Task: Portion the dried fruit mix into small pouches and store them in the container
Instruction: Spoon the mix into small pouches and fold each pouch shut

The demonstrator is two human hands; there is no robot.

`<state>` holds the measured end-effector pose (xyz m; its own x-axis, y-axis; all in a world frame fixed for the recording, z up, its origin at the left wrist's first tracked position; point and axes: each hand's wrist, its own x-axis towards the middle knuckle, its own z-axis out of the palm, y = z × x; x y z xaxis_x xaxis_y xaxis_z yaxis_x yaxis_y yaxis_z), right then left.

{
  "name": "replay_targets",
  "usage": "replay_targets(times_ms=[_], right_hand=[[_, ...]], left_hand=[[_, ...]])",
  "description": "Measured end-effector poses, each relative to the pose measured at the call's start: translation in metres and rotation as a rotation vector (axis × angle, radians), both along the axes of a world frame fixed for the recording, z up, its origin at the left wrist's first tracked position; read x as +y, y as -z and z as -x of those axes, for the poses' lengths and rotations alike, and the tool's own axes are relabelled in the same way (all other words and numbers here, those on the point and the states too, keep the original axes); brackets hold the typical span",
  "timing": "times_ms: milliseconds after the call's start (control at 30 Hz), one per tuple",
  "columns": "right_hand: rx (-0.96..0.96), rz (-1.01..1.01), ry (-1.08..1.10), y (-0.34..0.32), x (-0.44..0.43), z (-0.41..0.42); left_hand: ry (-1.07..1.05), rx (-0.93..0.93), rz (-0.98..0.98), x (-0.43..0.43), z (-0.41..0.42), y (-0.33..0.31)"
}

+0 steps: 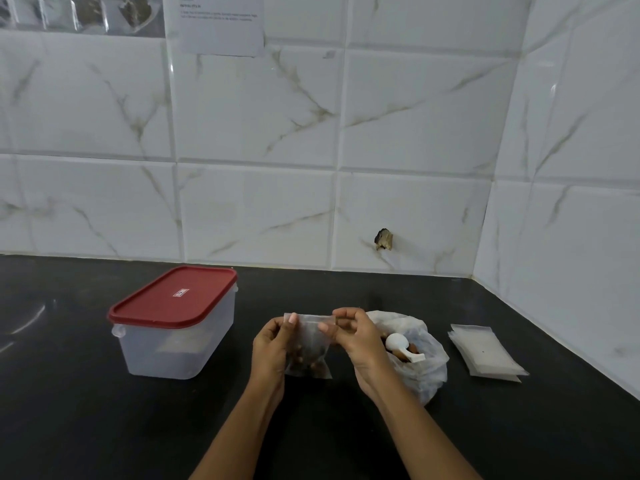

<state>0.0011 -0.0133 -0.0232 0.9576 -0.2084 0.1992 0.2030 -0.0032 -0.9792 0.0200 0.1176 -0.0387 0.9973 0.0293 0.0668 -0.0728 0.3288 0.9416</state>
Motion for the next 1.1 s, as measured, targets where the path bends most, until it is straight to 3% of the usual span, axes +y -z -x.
replay_targets(times_ms=[300, 433, 733, 1100], right_hand=[[0.139, -0.015, 0.088, 0.004, 0.025, -0.039], [0.211, 0.011, 0.142, 0.008, 0.032, -0.063], [0.155, -0.074, 0.056, 0.015, 0.047, -0.097], [0.126, 0.298, 0.01, 0.032, 0.047, -0.106]], left_hand=[[-0.104, 0.059, -0.078, 0.017, -0.019, 0.0], [-0.143, 0.026, -0.262, 0.024, -0.033, 0.008], [-0.366, -0.015, -0.374, 0.026, -0.079, 0.012], [-0.467, -0.133, -0.704, 0.025, -0.089, 0.018]])
